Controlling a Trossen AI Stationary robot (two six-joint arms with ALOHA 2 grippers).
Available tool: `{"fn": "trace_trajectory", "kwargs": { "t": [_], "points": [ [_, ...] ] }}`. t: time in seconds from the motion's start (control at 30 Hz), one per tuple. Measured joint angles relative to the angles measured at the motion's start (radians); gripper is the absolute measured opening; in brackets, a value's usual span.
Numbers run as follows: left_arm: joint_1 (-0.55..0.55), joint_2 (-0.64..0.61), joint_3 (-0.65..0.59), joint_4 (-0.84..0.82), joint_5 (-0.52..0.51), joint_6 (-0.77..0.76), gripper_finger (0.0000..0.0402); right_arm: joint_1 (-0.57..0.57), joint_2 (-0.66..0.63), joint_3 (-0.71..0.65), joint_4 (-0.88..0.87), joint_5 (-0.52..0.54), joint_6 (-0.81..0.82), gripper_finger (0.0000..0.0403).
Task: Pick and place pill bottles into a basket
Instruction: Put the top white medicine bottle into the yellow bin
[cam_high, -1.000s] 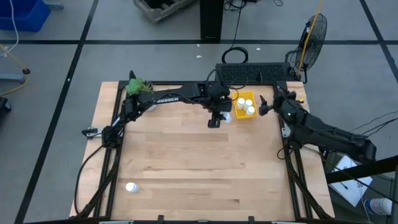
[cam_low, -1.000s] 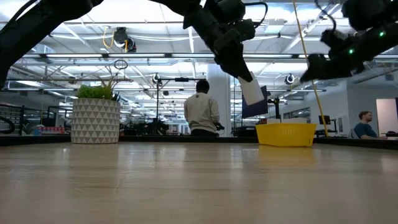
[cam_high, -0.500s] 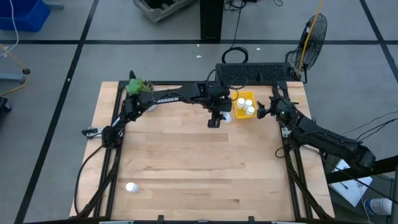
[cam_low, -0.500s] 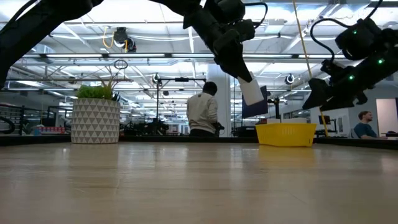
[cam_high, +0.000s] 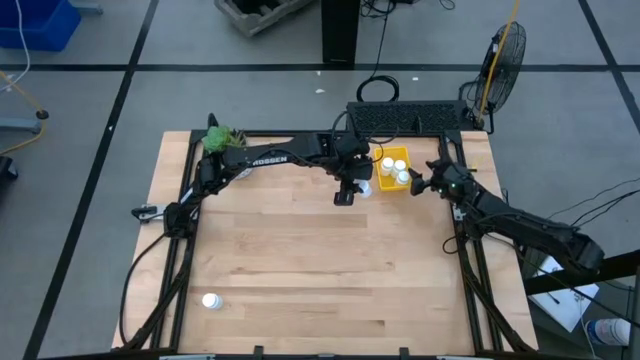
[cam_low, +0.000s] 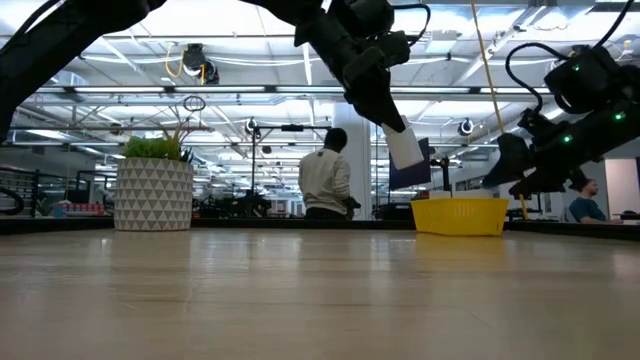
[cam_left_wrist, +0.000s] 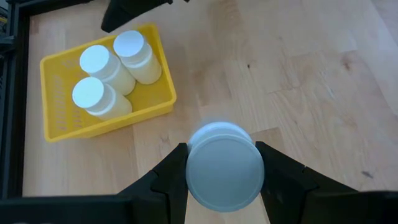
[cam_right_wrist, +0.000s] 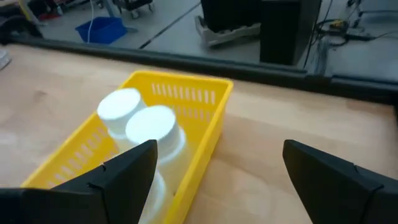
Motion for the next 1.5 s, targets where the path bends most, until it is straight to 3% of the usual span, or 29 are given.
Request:
{"fn": "trace_trajectory", "kwargs": {
  "t": [0.53,0.87,1.5],
  "points": [
    [0.001,0.0,0.0,-0.003,0.0,0.0,0.0156,0.003,0.089,-0.003,0.063,-0.062,0.027,0.0336],
    [0.001,0.0,0.0,-0.017,-0.001,0.0,0.0156,0.005,0.14,-0.005,0.15,-0.158,0.052,0.0336],
    [0.007,0.0,0.0,-0.018,-0.001,0.001,0.0156,0.12,0.3,-0.005,0.333,-0.159,0.079,0.0336]
  ]
}}
